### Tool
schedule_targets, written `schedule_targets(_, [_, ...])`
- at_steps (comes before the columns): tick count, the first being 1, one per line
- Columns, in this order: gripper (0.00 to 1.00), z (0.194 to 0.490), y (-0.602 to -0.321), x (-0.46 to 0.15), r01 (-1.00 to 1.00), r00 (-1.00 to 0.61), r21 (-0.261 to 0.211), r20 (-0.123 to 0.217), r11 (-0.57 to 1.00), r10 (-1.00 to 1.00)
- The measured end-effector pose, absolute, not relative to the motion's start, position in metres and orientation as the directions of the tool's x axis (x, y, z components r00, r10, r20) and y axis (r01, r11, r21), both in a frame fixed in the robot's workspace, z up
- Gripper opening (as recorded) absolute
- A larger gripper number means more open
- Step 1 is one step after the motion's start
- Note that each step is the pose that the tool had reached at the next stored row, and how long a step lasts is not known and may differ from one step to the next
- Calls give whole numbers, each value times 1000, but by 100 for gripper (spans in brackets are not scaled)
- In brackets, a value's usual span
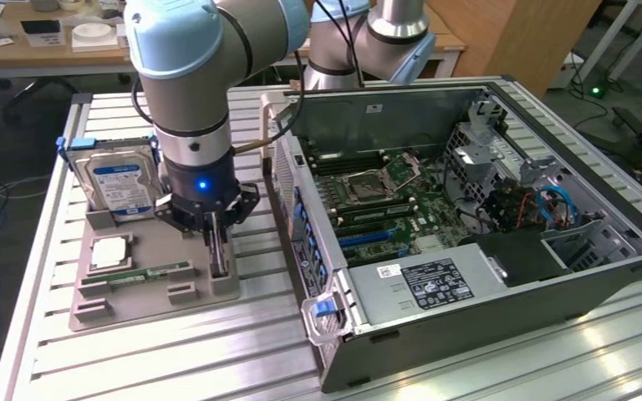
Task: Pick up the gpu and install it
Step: 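Pick up the gpu and move the gpu toward the slot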
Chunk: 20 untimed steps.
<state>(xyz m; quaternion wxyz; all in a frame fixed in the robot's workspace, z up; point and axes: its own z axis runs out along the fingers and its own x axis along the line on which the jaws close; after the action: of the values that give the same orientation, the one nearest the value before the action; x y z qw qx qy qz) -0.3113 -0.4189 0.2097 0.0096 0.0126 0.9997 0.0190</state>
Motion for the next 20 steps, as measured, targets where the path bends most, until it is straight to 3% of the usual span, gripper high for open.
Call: schedule_targets(20, [28, 208, -419, -311, 25, -999, 37, -19, 999, 26])
